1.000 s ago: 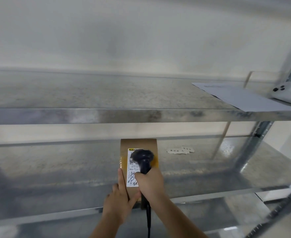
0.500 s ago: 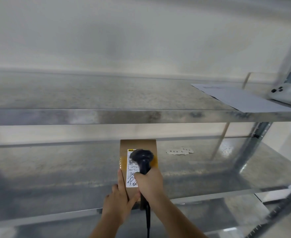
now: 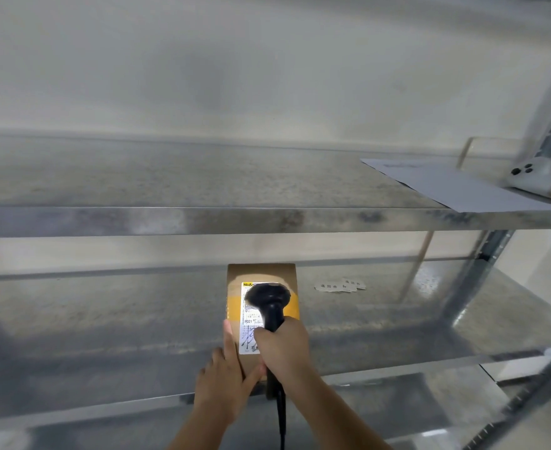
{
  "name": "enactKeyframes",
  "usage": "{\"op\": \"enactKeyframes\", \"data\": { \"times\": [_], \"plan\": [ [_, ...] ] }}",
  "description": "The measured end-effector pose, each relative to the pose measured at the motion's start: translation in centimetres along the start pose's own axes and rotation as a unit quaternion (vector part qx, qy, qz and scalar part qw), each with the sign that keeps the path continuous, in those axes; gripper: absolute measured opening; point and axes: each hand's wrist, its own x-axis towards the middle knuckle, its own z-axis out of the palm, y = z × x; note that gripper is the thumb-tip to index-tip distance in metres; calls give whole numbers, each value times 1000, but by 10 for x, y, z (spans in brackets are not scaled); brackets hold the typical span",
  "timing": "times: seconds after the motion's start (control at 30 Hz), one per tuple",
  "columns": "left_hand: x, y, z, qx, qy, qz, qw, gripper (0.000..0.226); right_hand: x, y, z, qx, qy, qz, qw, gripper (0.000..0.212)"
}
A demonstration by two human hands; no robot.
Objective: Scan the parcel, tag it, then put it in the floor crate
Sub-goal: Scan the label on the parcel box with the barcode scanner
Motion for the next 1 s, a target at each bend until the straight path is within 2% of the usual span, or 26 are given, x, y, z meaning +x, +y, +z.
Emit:
{"op": "enactKeyframes", "data": {
  "times": [0.17, 0.3, 0.43, 0.6, 0.73, 1.0],
  "plan": [
    [-2, 1, -3, 20, -5, 9, 1000, 99, 0, 0, -7, 31, 0, -1, 1000, 24],
    [1, 0, -2, 28, -6, 6, 1000, 104, 2, -2, -15, 57, -5, 21, 998, 12],
    [3, 1, -3, 25, -13, -1, 1000, 103, 2, -5, -21, 76, -13, 30, 997, 18],
    [5, 0, -3, 32, -24, -3, 999, 104, 2, -10, -27, 77, -32, 36, 996, 3],
    [5, -1, -3, 33, -26, 1, 999, 103, -1, -15, -27, 70, -40, 24, 996, 11],
    [5, 2, -8, 36, -27, -1, 999, 98, 2, -16, -19, 83, -34, 33, 995, 16]
  ]
}}
